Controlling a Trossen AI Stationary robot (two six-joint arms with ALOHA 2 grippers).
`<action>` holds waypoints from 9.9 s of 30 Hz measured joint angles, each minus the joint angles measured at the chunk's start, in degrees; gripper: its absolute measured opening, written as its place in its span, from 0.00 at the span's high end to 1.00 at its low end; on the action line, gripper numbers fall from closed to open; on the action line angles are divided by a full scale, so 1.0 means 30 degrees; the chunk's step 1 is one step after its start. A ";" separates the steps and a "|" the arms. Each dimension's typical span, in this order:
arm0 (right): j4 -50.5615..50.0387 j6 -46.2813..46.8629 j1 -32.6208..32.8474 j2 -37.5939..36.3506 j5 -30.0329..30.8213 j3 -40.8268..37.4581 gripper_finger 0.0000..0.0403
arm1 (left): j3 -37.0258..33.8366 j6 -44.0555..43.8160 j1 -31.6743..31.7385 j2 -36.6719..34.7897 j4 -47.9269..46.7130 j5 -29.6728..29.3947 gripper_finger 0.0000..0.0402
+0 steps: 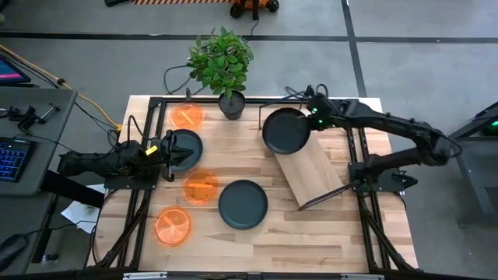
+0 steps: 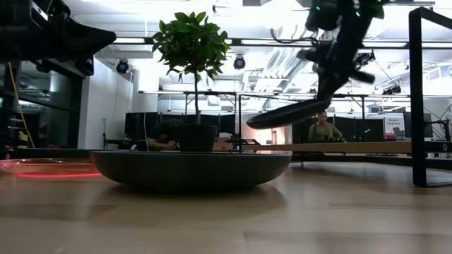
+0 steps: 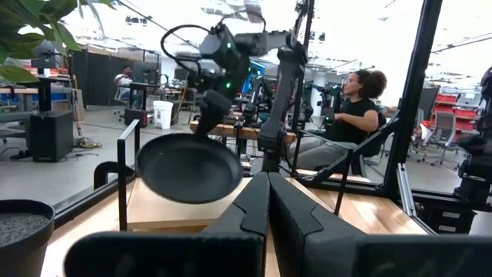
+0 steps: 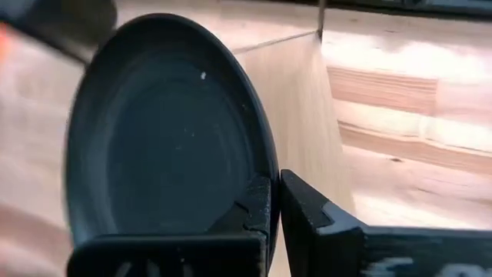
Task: Place and stack plates onto a shelf
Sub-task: Put the top right black plate on the shelf, then put the right orange plate on the shelf
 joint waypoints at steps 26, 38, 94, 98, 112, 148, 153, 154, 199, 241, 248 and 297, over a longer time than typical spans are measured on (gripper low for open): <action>0.7307 0.3908 -0.0882 -0.0610 0.0444 -0.6713 0.98 | 0.0003 0.0002 -0.0002 0.0000 0.0000 0.0000 1.00; 0.7000 0.2689 -0.0882 -0.1526 -0.0729 -0.6721 0.60 | 0.0003 -0.0002 -0.0005 0.0000 0.0000 0.0000 1.00; 2.1531 0.0358 1.0295 -0.6344 0.0560 -0.6721 0.54 | 0.8999 -2.5444 -0.5572 1.2203 -2.0004 0.1758 0.86; 2.1362 0.0360 1.0295 -0.6344 0.0560 -0.6721 0.54 | 0.8440 -2.7480 -0.6825 1.3849 -1.9377 0.1245 0.86; 2.0668 0.0174 1.0287 -0.6344 0.0560 -0.6721 0.54 | 0.8455 -3.5513 -1.3406 1.9968 -1.3789 -0.0406 0.86; 1.9747 -0.0095 1.0287 -0.6322 0.0560 -0.6721 0.54 | 0.8455 -3.9033 -1.1636 2.3326 -1.5203 -0.4370 0.86; 1.9743 -0.0062 1.0287 -0.6322 0.0563 -0.6721 0.54 | 0.8455 -3.9013 -1.1070 2.3416 -1.4405 -0.4690 0.86; 1.9743 -0.0041 1.0287 -0.6322 0.0567 -0.6721 0.54 | 0.8455 -3.9020 -1.1000 2.3416 -1.4374 -0.4685 0.86; 1.9751 -0.0064 1.0287 -0.6322 0.0921 -0.6721 0.54 | 0.8499 -3.7950 -0.9059 2.5279 -1.3489 -0.6314 0.86; 2.6532 -0.3137 1.0280 -0.6337 0.3957 -0.6718 0.54 | 1.5668 -1.8350 -0.1304 2.0510 -1.0472 -0.7184 1.00; 2.8628 -0.4646 0.9710 -0.6460 0.4407 -0.6713 0.54 | 1.9206 -1.4616 -0.0321 2.6924 -0.6629 -0.3303 1.00; 2.8318 -0.4438 0.8867 -0.6839 0.4370 -0.6713 0.54 | 3.0880 -0.9468 0.1192 4.2300 -0.3242 -0.0262 0.81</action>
